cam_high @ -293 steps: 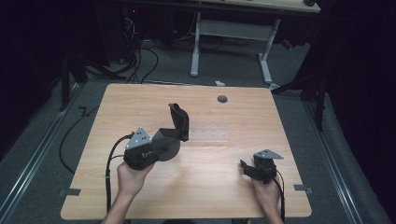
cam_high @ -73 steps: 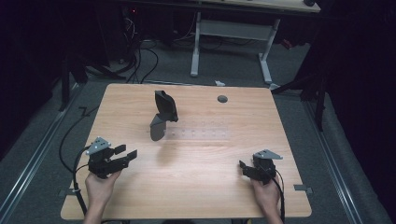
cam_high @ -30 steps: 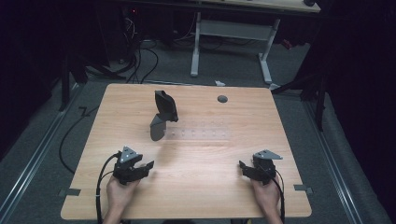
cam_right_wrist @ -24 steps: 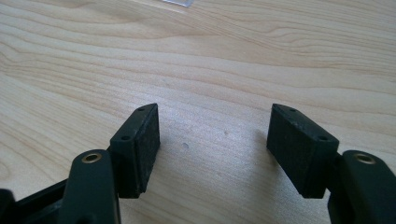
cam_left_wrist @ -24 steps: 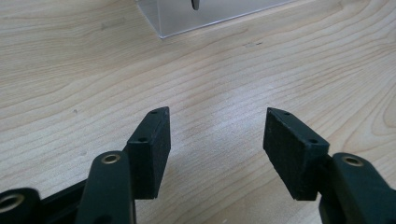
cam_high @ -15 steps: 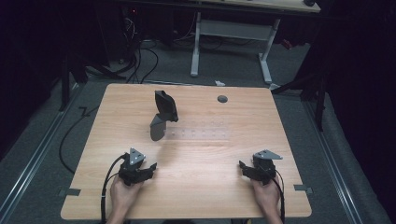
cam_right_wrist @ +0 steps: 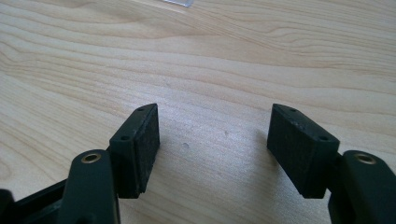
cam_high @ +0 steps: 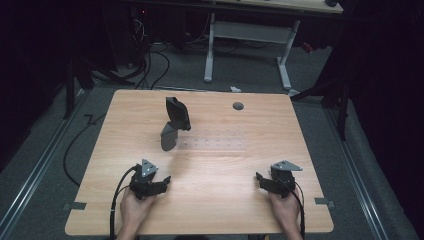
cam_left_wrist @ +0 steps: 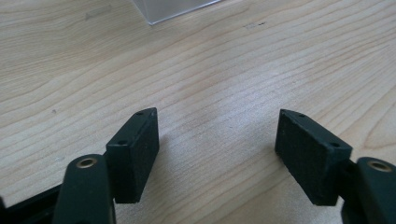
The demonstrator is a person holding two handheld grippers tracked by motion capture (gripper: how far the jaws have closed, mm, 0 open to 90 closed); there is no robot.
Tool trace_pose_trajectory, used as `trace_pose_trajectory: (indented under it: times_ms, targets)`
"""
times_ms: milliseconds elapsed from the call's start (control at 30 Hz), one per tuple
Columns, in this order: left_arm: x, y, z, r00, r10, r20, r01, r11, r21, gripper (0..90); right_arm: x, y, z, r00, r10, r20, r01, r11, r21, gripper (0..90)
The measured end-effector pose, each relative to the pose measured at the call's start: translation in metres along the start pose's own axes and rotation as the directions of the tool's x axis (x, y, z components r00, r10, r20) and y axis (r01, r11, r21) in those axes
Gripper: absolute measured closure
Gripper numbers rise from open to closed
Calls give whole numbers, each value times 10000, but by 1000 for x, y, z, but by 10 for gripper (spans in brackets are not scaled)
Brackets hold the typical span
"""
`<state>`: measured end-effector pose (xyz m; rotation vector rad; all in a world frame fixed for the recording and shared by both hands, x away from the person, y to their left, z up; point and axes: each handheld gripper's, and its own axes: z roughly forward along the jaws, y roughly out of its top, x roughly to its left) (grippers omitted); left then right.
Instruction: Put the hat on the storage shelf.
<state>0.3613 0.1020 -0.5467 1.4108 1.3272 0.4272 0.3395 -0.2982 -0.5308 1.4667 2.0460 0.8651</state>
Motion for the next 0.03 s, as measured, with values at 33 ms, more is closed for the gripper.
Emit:
trace_pose_trajectory:
  times_ms: [33]
  targets:
    - [0,0,0,10000,-2,14,2,10000,7,293,0,0,0,10000,9,0,-9,10000,7,346]
